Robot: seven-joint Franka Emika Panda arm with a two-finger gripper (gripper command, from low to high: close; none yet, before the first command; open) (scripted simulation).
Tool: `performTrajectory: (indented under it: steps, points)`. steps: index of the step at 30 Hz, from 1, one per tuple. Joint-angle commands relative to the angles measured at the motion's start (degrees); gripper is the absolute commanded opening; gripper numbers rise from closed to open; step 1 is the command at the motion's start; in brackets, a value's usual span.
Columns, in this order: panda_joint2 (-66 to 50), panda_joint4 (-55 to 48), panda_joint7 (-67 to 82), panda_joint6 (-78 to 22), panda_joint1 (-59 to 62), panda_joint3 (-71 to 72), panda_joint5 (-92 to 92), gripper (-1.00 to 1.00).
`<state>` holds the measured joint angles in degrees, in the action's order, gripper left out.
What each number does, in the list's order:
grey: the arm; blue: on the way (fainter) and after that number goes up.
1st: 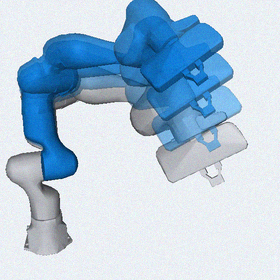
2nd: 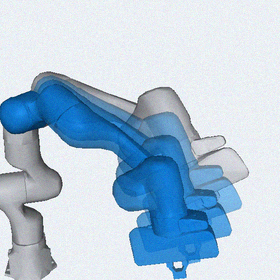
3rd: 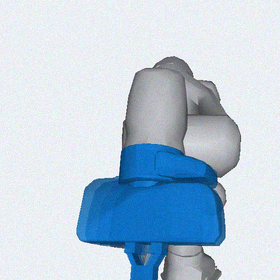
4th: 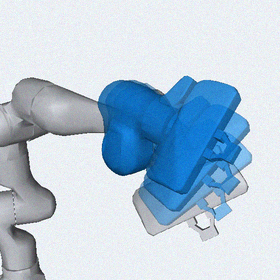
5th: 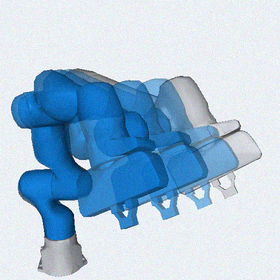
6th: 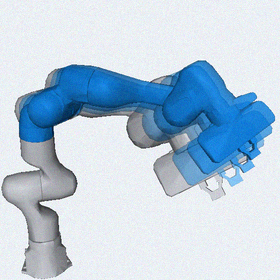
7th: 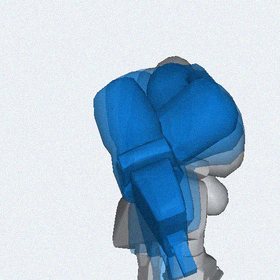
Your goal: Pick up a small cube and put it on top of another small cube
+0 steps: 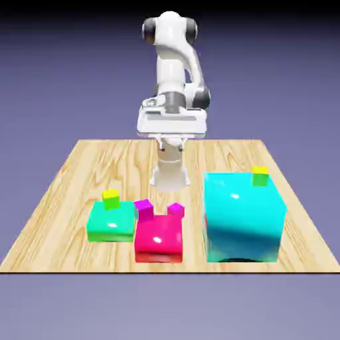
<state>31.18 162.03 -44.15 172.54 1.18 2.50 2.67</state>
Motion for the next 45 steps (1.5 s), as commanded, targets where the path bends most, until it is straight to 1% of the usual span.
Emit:
performTrajectory:
  steps: [1,15,17,29,30,31,32,44,45]
  points:
    - [-1.23,0.85,-1.40,-1.21,1.55,2.08,2.22,0.00]
    - [-18.37,12.79,-20.99,-18.20,23.19,31.14,33.20,0.00]
    - [-18.57,12.92,-21.21,-18.39,23.44,31.48,33.56,0.00]
    - [-43.47,11.74,-32.65,5.05,28.67,30.20,14.28,0.00]
    - [-43.50,11.73,-32.66,5.07,28.68,30.20,14.26,0.00]
    - [-43.50,11.73,-32.66,5.07,28.68,30.20,14.26,-1.00]
    - [-43.50,11.73,-32.66,5.07,28.68,30.20,14.26,-1.00]
    - [-18.59,12.92,-21.23,-18.37,23.44,31.47,33.54,-1.00]
    - [-18.57,12.92,-21.21,-18.39,23.44,31.48,33.56,-1.00]
